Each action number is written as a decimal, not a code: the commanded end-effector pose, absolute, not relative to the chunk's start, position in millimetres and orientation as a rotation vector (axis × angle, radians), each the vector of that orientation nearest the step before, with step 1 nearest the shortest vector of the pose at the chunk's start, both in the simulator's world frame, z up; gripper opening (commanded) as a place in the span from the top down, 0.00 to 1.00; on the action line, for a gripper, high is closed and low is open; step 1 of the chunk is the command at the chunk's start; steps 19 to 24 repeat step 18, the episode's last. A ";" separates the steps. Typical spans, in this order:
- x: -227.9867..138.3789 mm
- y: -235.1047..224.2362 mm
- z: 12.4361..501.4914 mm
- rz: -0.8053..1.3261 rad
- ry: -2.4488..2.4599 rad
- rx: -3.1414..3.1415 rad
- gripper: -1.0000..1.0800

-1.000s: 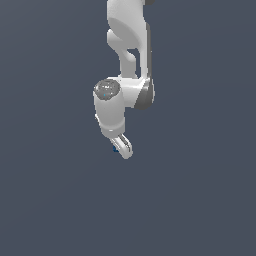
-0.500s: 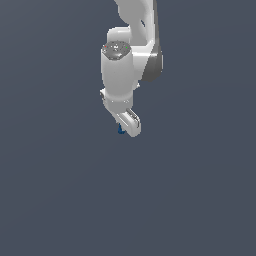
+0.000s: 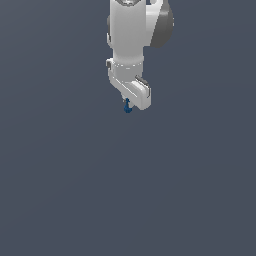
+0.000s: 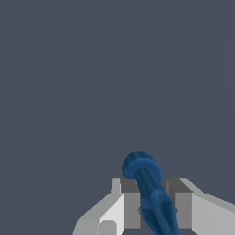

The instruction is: Pick up the object and move it to a goal position.

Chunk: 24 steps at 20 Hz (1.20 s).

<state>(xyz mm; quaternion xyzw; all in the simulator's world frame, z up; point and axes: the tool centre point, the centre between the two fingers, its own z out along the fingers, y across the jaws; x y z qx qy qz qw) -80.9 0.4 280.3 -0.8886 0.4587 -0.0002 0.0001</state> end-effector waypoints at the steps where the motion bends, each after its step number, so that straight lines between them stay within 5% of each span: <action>1: -92.2 6.9 300.6 -0.002 1.442 -2.792 1.00; 12: -122.4 27.7 361.3 -0.002 1.442 -2.793 1.00; 24: -126.2 31.2 370.4 -0.001 1.441 -2.792 1.00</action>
